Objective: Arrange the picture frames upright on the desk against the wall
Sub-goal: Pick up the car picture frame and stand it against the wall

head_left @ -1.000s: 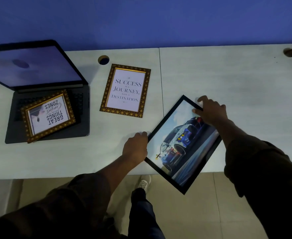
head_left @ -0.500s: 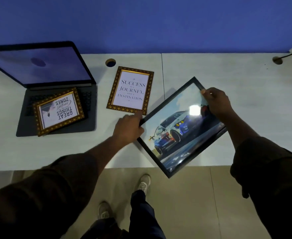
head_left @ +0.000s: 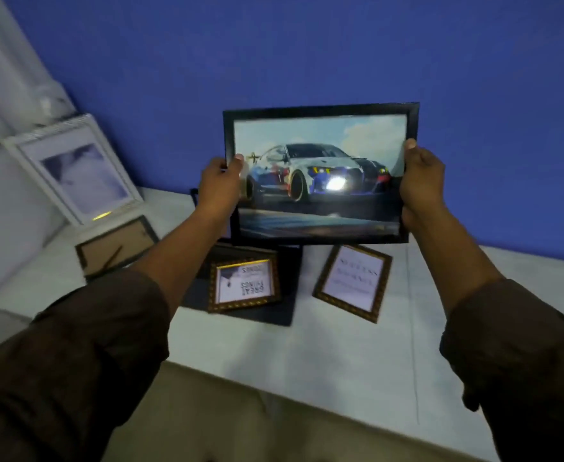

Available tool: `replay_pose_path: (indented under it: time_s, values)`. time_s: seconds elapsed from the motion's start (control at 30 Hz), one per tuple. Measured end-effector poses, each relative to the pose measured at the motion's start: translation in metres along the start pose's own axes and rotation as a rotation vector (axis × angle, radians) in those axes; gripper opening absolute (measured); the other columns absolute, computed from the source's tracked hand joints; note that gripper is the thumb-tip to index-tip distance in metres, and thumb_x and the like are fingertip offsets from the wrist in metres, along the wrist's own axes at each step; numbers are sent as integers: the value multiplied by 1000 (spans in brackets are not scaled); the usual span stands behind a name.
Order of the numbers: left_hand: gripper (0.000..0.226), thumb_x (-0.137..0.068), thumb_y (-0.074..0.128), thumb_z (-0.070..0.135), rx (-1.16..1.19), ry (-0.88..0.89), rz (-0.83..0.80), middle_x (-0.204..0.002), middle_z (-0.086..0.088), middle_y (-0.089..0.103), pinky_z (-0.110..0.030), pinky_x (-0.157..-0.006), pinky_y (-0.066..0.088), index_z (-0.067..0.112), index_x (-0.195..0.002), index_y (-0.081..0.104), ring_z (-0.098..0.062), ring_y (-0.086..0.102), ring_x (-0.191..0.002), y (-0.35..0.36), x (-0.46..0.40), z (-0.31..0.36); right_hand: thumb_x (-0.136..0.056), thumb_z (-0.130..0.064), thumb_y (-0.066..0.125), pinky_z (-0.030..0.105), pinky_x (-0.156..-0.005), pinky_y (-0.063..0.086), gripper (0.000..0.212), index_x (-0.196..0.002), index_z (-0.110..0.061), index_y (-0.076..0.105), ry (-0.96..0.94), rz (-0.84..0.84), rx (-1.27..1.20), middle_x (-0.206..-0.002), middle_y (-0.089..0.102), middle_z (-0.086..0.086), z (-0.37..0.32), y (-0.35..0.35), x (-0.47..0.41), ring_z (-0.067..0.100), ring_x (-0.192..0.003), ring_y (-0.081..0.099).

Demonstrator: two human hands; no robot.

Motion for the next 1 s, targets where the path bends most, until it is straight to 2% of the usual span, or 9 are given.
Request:
replay_pose_path:
  time_s: [0.1, 0.27, 0.37, 0.47, 0.6, 0.67, 0.77, 0.9, 1.0]
  values:
    - [35, -93, 51, 35, -90, 56, 82, -117, -6, 68, -42, -93, 53, 18, -121, 63, -27, 64, -107, -78, -30, 6, -101, -49, 51, 33, -84, 50, 42, -103, -11, 66, 1, -56, -112, -96, 61, 6, -34, 81, 13, 18, -87, 56]
    - [31, -95, 60, 22, -179, 115, 109, -118, 1, 70, -28, -82, 50, 17, -124, 68, -20, 66, -106, -187, -85, 7, -100, -46, 50, 46, -92, 56, 33, -83, -19, 57, 3, -109, -147, -93, 58, 8, -66, 193, 35, 20, -88, 55]
    - [37, -95, 61, 21, -235, 122, 146, -121, 1, 68, -25, -83, 47, 15, -131, 66, -16, 61, -104, -244, -125, 7, -100, -43, 48, 36, -84, 48, 31, -83, -19, 54, -27, -125, -145, -93, 52, 7, -86, 259, 47, 18, -86, 49]
    - [41, -93, 60, 20, -204, 105, 172, -124, -2, 69, -33, -86, 57, 19, -134, 63, -18, 66, -101, -282, -158, 4, -100, -45, 47, 39, -80, 51, 33, -80, -20, 55, -45, -112, -85, -89, 54, 6, -97, 309, 53, 18, -83, 50]
    - [40, -95, 54, 14, -159, 52, 186, -129, -6, 66, -39, -99, 54, 17, -134, 62, -24, 62, -112, -313, -193, -10, -100, -48, 47, 53, -95, 55, 52, -102, 1, 65, -105, -169, 34, -98, 70, 13, -100, 364, 43, 24, -93, 66]
    - [40, -93, 53, 17, -127, 19, 199, -128, -6, 68, -43, -103, 52, 20, -130, 66, -26, 63, -115, -324, -210, -22, -105, -42, 47, 42, -85, 54, 55, -112, 9, 63, -141, -205, 129, -98, 69, 22, -95, 386, 35, 27, -94, 66]
    - [44, -91, 52, 26, -96, -56, 221, -127, -5, 68, -44, -103, 52, 22, -133, 65, -26, 63, -113, -338, -236, -47, -106, -40, 46, 31, -69, 34, 55, -88, 11, 58, -156, -263, 277, -81, 51, 11, -83, 421, 21, 20, -74, 47]
    - [48, -94, 50, 28, -85, -82, 149, -134, 1, 64, -31, -94, 47, 28, -142, 58, -21, 59, -116, -337, -272, -79, -107, -31, 45, 31, -61, 32, 46, -66, -10, 44, -202, -250, 493, -66, 47, 6, -62, 458, 7, 23, -67, 46]
    - [49, -96, 50, 17, -71, -91, 74, -129, 1, 62, -31, -93, 48, 25, -144, 53, -19, 58, -111, -330, -310, -104, -107, -27, 46, 32, -67, 40, 33, -100, 0, 65, -196, -264, 612, -94, 65, 13, -43, 484, 0, 25, -83, 53]
Point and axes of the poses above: each hand's wrist, its own x-axis away from the middle knuckle, its own y-axis out of the palm, z = x × y, the point moved 4 cm from there along -x, towards the middle knuckle
